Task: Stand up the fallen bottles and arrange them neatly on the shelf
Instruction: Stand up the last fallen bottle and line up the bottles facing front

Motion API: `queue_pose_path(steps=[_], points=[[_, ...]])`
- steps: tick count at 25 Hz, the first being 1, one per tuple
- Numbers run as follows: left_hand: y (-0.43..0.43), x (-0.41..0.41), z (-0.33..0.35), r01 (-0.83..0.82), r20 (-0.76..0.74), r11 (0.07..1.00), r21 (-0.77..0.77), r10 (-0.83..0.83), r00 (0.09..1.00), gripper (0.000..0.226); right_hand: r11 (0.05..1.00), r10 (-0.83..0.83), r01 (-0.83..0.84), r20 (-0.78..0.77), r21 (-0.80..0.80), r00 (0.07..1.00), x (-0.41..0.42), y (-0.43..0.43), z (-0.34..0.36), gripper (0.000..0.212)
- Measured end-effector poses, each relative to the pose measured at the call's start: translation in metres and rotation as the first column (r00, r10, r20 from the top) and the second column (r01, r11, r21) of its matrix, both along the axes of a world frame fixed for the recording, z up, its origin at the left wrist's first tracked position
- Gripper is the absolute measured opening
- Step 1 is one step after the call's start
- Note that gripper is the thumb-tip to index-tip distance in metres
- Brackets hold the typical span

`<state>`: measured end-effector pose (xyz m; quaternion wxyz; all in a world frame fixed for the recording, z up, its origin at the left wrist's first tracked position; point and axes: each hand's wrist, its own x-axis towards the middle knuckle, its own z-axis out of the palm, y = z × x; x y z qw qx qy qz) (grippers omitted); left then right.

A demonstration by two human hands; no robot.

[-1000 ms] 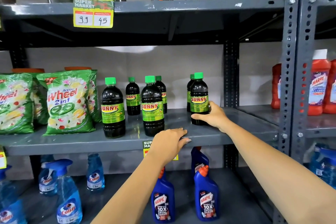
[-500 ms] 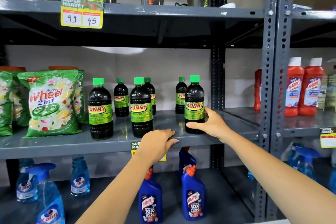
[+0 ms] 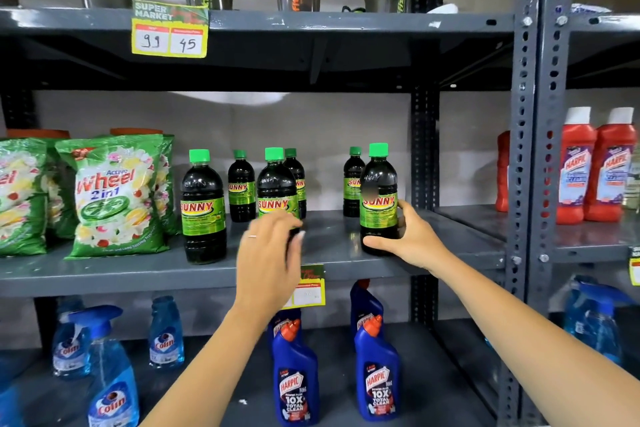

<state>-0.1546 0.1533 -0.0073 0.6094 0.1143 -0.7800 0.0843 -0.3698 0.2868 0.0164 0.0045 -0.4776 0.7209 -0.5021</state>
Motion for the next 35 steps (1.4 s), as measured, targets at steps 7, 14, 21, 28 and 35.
queue_pose_path(steps=[7,14,21,28,35], points=[[-0.041,0.005,-0.006,0.042,0.003,0.702,0.711,-0.062,0.998,0.100,0.999,-0.051,0.051,-0.008,-0.006,0.999,-0.010,-0.003,-0.007,0.090],[-0.055,0.001,0.000,-0.076,0.181,0.669,0.739,-0.089,0.980,0.042,0.998,-0.055,0.055,-0.002,-0.016,0.998,-0.013,-0.004,-0.008,0.094],[-0.048,0.006,0.000,-0.057,0.140,0.669,0.741,-0.071,0.988,0.067,1.000,0.015,-0.015,0.013,-0.006,1.000,-0.010,-0.002,-0.005,0.085],[-0.042,0.004,0.000,-0.107,0.160,0.690,0.716,-0.013,0.987,0.066,0.999,0.032,-0.033,0.054,0.021,0.998,-0.015,-0.002,-0.006,0.079],[-0.029,0.050,0.004,0.095,-0.299,0.889,0.448,0.049,0.953,0.058,0.667,-0.147,0.128,0.040,-0.734,0.988,0.019,0.007,-0.004,0.052]])
